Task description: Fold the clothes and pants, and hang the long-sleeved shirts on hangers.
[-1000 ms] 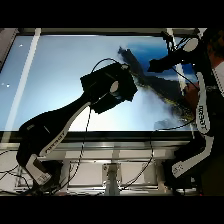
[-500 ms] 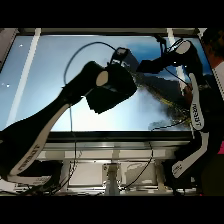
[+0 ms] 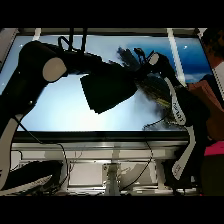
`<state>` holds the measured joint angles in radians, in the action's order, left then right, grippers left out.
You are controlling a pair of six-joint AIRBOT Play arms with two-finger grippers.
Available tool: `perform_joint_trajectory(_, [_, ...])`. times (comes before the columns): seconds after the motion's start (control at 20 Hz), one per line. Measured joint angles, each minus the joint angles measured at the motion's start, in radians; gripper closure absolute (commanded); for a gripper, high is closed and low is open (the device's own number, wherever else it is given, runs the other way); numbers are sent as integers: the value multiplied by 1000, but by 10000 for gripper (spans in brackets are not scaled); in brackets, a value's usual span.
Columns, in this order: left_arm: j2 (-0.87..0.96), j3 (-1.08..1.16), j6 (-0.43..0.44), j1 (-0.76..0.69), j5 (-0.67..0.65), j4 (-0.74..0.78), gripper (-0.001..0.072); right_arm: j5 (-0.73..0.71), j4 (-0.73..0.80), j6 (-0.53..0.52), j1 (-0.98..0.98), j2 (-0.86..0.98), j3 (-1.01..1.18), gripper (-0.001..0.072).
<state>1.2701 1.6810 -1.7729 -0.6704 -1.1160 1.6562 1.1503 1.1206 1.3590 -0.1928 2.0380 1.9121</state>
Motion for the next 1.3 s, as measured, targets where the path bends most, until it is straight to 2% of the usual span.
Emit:
perform_joint_trajectory(0.15, [-1, 0, 0, 3, -1, 7, 688, 53, -53, 21, 0, 43, 24, 27])
perform_joint_trajectory(0.35, [6, 0, 0, 4, -1, 9, 688, 166, -214, 30, 0, 111, 35, 65])
perform_joint_trajectory(0.4, [8, 0, 0, 4, -3, 9, 688, 183, -261, 32, -7, 127, 35, 163])
perform_joint_trajectory(0.45, [8, 0, 0, 4, -6, 9, 688, 192, -298, 32, -16, 139, 36, 313])
perform_joint_trajectory(0.55, [10, 0, 0, 4, -13, 8, 688, 181, -347, 33, -37, 153, 39, 682])
perform_joint_trajectory(0.75, [10, 0, 0, 4, -22, 12, 688, 99, -396, 32, -73, 155, 45, 681])
perform_joint_trajectory(0.9, [10, 0, 0, 5, -24, 23, 688, 80, -377, 9, -69, 115, 64, 682])
perform_joint_trajectory(1.3, [10, 0, 0, 5, -26, 40, 688, 92, -77, 23, 93, -143, 79, 682])
